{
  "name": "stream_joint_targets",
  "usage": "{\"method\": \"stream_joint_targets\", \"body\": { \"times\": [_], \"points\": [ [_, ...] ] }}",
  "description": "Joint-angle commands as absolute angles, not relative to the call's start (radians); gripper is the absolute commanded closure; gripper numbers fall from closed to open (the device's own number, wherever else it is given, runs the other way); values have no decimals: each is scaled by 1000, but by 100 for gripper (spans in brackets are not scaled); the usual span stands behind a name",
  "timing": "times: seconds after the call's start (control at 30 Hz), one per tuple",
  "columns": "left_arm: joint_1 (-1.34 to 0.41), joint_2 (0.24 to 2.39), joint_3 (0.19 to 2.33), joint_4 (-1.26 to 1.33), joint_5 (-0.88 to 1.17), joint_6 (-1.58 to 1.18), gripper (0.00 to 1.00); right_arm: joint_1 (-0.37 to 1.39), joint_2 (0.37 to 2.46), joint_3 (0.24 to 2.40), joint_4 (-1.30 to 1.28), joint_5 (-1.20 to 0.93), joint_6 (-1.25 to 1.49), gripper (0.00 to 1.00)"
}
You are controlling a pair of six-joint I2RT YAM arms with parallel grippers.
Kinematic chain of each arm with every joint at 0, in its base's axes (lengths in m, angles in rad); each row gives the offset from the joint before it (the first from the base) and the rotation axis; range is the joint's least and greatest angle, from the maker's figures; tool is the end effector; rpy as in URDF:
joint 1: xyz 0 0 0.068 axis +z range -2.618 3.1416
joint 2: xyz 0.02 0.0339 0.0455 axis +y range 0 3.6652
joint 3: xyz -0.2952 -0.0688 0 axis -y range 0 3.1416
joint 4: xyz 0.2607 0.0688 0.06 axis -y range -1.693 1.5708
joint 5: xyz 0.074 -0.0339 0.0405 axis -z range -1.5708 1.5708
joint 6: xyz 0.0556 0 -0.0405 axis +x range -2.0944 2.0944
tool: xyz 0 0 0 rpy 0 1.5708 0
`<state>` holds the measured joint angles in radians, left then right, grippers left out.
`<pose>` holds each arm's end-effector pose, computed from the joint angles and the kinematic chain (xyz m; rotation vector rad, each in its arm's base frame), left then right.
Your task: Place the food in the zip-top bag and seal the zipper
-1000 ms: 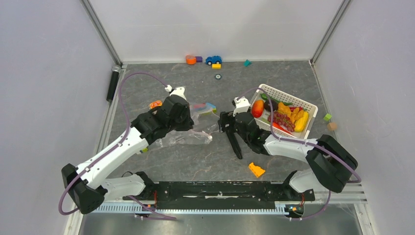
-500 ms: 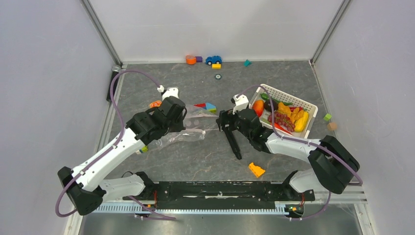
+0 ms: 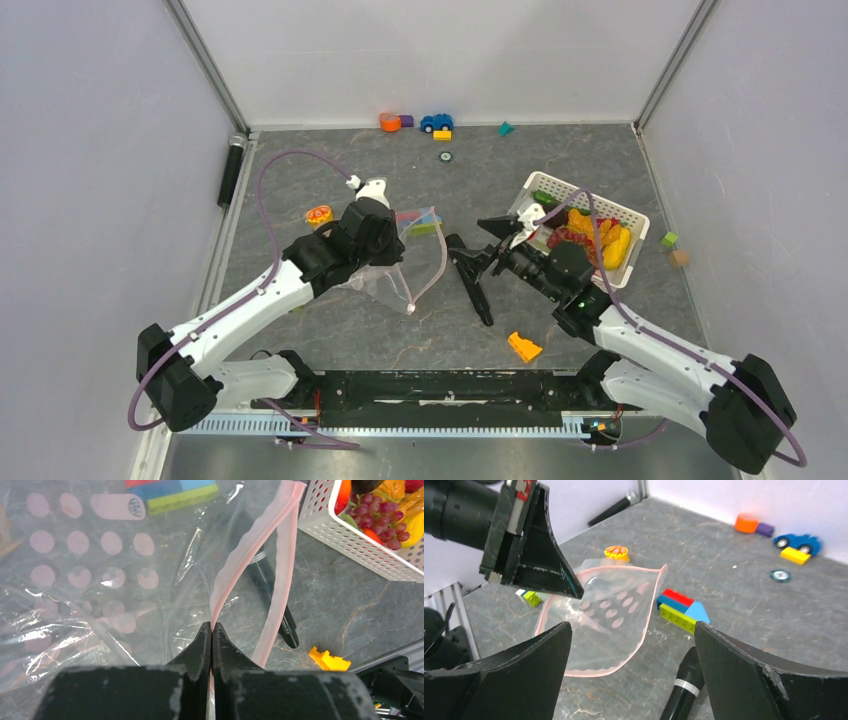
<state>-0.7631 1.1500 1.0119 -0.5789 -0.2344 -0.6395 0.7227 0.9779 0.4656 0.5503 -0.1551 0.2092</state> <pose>0.1986 -0.1721 0.3223 0.0192 2.3086 -0.4692 0.1747 0.1655 0.2877 -0.5284 1.5067 0.8532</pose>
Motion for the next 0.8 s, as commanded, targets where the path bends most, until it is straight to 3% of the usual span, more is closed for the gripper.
{"method": "stream_joint_targets", "body": {
  "times": [0.0, 0.2, 0.5, 0.77],
  "points": [
    [-759, 1156, 1016, -447, -220, -561, 98, 705, 908, 507, 454, -35, 155, 2],
    [-759, 1132, 961, -445, -274, -547, 98, 603, 932, 580, 231, 301, 189, 2],
    [-759, 1050, 851, -359, -238, -546, 97, 319, 1164, 711, 108, 399, 251, 2],
    [-760, 1000, 794, -296, -221, -542, 97, 224, 1438, 807, 159, 436, 318, 2]
  ]
}}
